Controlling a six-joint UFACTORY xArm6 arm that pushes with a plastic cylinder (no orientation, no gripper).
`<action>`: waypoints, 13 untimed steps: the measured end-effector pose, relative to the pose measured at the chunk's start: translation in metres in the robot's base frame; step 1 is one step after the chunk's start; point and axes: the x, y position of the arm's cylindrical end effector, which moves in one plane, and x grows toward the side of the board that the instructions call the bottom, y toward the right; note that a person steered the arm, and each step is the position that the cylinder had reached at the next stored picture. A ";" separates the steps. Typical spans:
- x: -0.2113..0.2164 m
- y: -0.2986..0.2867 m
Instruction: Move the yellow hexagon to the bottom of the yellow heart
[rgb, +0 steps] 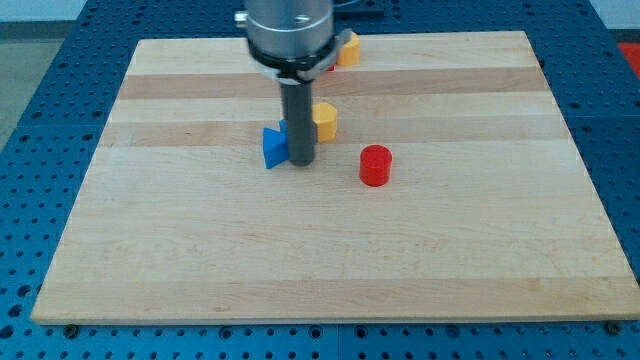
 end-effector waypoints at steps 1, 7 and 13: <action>-0.015 -0.008; -0.048 0.090; -0.134 0.077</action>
